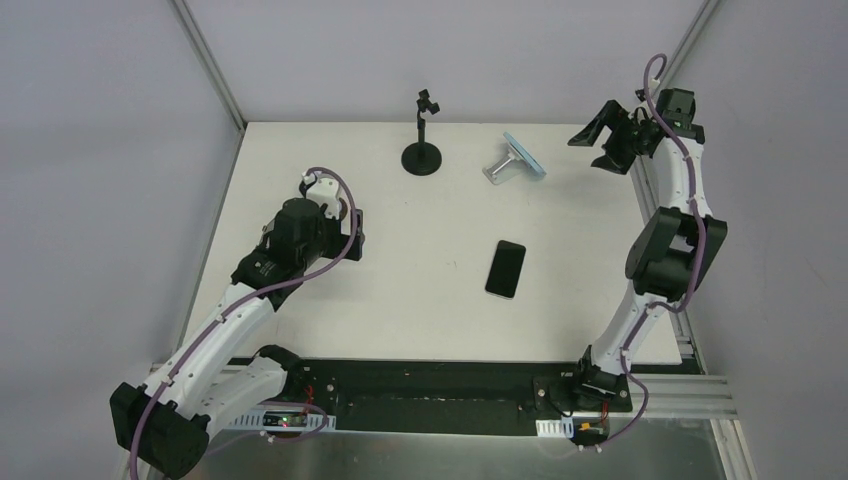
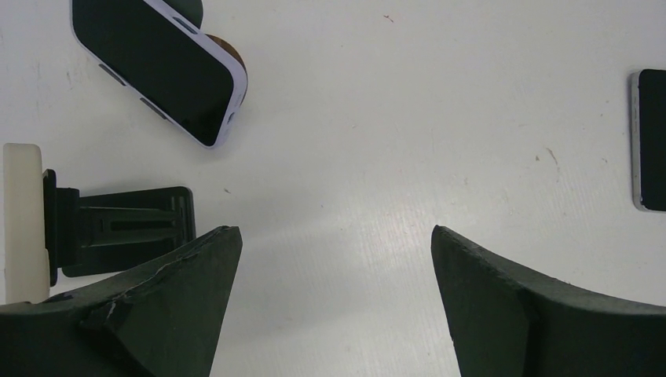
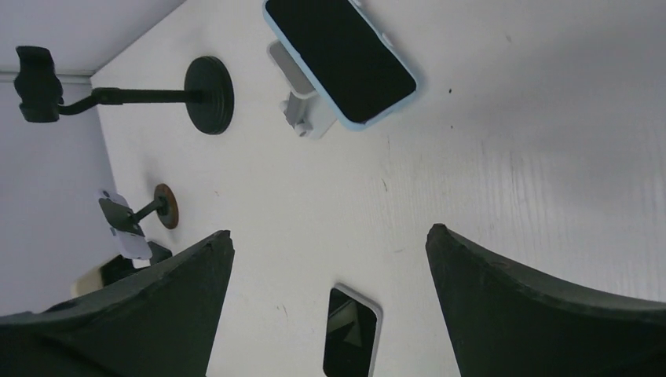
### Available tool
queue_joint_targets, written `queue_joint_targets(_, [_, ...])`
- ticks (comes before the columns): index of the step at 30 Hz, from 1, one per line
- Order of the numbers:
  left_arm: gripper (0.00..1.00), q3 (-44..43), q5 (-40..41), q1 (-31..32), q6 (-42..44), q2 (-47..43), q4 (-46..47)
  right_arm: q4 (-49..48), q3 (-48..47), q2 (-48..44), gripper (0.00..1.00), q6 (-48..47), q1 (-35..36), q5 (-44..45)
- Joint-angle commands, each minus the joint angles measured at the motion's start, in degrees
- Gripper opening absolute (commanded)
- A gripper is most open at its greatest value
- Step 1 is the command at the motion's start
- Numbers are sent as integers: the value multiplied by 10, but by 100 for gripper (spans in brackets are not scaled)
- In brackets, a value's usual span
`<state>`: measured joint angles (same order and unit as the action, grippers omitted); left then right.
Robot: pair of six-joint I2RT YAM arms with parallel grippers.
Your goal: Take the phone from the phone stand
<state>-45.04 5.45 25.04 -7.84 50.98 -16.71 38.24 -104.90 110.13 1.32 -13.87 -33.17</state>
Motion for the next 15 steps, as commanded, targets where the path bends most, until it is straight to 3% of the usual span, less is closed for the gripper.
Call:
queue_joint_targets(1, [95,-1,26,-3,24,9,6,-50,-75,79,97,54,-5,-118])
queue_joint_targets(8, [95,-5,34,-2,37,23,8,-263,-68,165,96,214,-8,-159])
queue_joint_targets(15, [95,-3,29,-3,41,31,9,-247,-105,224,95,251,-9,-157])
